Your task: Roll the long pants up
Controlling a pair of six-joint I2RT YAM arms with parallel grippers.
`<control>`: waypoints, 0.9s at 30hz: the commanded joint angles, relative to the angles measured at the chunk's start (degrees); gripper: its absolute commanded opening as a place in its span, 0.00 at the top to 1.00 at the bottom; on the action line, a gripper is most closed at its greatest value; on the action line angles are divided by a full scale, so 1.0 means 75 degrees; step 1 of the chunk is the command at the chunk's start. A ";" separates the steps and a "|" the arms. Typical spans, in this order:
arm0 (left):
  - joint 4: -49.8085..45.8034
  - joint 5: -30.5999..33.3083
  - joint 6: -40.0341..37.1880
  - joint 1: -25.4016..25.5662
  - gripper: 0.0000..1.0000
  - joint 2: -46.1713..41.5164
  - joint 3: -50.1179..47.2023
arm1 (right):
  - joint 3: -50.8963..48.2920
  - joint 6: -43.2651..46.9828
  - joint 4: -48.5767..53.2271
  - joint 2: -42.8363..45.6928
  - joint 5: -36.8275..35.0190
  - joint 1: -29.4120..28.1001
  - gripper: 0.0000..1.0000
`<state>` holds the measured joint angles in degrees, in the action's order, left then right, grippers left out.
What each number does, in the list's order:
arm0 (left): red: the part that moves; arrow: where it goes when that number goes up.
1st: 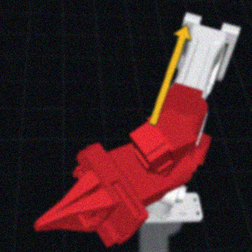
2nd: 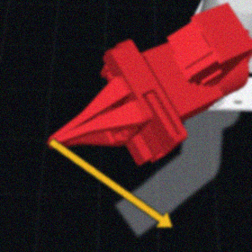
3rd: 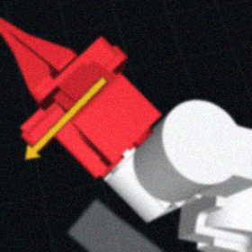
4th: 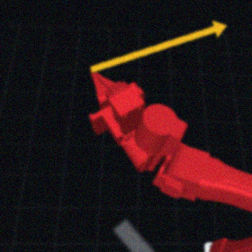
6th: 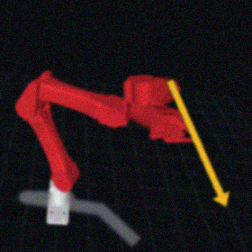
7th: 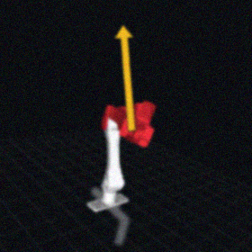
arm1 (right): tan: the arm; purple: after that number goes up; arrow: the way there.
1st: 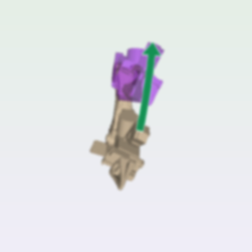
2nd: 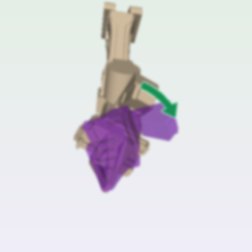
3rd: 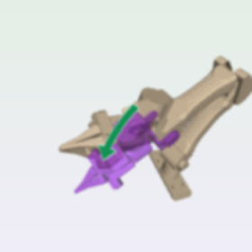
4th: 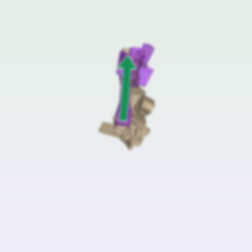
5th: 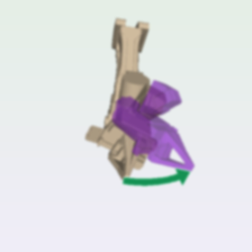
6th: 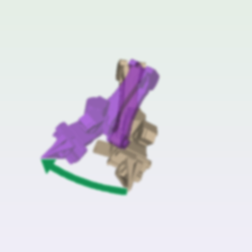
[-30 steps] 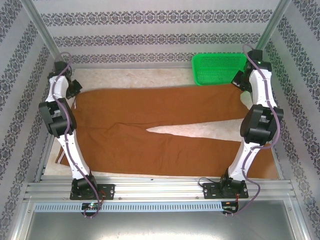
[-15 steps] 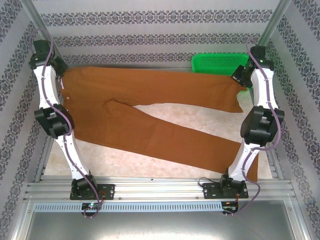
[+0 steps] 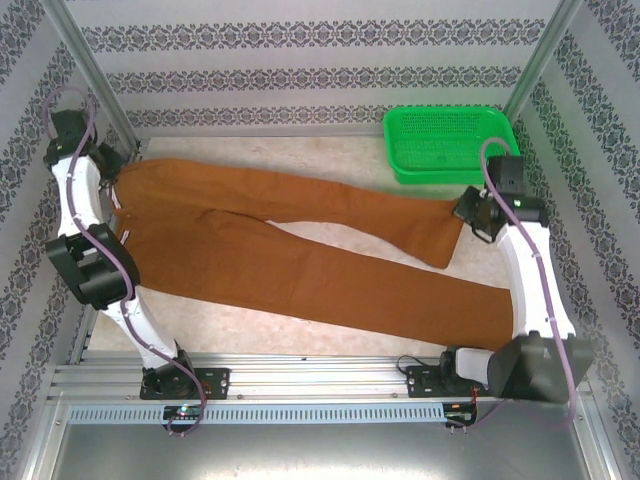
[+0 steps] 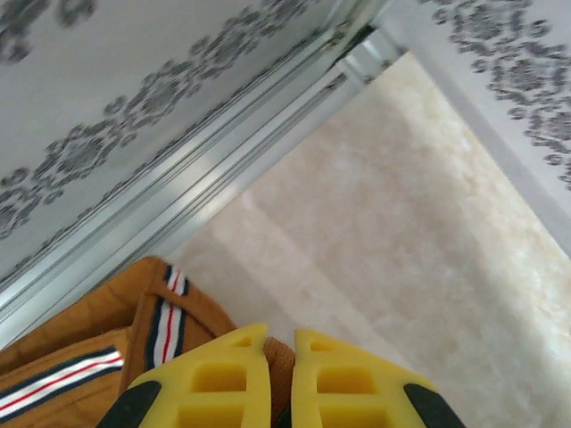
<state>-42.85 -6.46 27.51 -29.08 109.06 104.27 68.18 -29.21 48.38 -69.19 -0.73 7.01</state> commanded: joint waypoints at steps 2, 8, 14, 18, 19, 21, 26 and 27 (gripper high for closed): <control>0.1001 -0.0175 0.0483 -0.0530 1.00 -0.0475 -0.1700 | -0.1072 -0.0421 0.0564 0.1074 -0.0726 0.0074 1.00; 0.1957 0.0333 0.1675 -0.0988 1.00 -0.1681 -0.3992 | -0.2153 -0.0896 0.0783 0.2151 -0.1103 0.0211 1.00; 0.2306 0.1399 0.2352 -0.1331 1.00 -0.3036 -0.5532 | -0.3237 -0.1594 0.0979 0.3249 -0.0879 0.0513 1.00; 0.2162 0.1733 0.2537 -0.1533 1.00 -0.3373 -0.5672 | -0.3261 -0.1916 0.1274 0.3842 -0.0817 0.0206 1.00; 0.2025 0.1844 0.2693 -0.1584 1.00 -0.3384 -0.5677 | -0.3164 -0.1978 0.1468 0.3880 -0.0788 0.0198 1.00; 0.1954 0.1743 0.2850 -0.1715 1.00 -0.3428 -0.5772 | -0.3021 -0.1945 0.1760 0.3901 -0.0820 0.0201 1.00; 0.1652 0.2305 0.3794 -0.2094 1.00 -0.4180 -0.6560 | -0.2748 -0.2076 0.2305 0.4332 -0.0808 0.0289 1.00; 0.1704 0.2340 0.3998 -0.2204 1.00 -0.4431 -0.6799 | -0.2707 -0.2181 0.2471 0.4499 -0.0943 0.0354 1.00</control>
<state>-30.30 4.14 50.72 -42.26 80.68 56.31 45.50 -43.29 61.52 -38.44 -3.49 8.54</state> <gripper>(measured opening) 0.084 0.064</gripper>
